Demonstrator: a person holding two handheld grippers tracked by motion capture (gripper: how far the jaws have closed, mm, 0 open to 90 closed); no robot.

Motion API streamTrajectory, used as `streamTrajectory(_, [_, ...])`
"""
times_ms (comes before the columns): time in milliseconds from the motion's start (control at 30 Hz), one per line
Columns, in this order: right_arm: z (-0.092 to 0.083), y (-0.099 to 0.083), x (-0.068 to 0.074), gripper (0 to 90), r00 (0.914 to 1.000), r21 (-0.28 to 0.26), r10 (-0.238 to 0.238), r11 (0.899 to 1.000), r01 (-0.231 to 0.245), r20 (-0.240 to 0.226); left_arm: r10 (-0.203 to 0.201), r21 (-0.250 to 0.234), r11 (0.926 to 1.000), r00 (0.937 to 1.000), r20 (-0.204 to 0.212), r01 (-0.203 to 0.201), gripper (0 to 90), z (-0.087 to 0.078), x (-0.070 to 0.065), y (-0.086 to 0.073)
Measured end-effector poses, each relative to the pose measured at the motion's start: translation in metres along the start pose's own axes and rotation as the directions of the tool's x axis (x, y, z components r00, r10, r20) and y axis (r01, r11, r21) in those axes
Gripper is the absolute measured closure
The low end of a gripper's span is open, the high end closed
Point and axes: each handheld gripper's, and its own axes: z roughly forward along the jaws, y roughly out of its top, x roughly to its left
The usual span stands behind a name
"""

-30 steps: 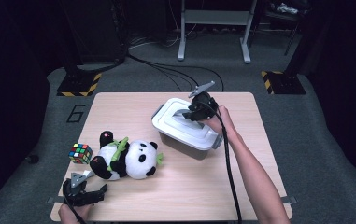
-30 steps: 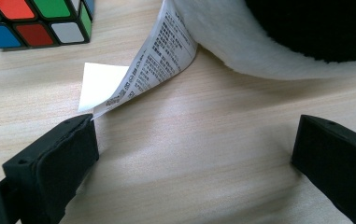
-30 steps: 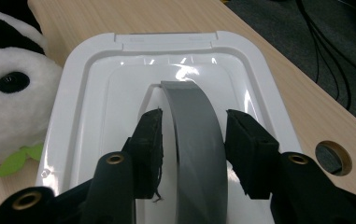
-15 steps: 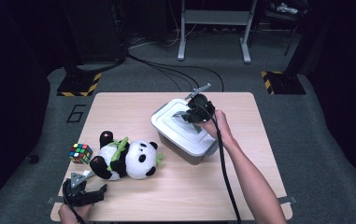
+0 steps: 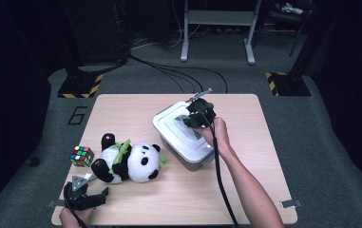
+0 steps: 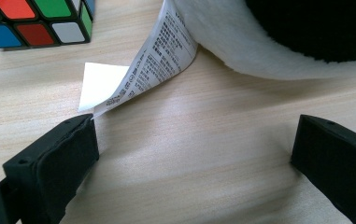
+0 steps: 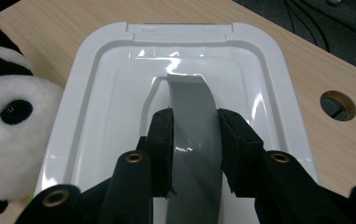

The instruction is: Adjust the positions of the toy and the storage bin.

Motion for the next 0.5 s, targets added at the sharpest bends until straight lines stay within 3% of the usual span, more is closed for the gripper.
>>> streamTrajectory(233, [0.0018,0.0012,0.0031,66.7,0.9998,-0.003,0.022,1.0,-0.022,0.003,0.001,0.0,1.0,1.0,-0.002,-0.001,0.5,-0.0001,0.0,0.0])
streamTrajectory(500, [0.0043,0.0031,0.0064,66.8,0.9997,-0.009,0.0,1.0,0.0,0.023,-0.001,-0.004,1.0,1.0,-0.002,0.001,0.6,-0.0001,0.0002,-0.0003])
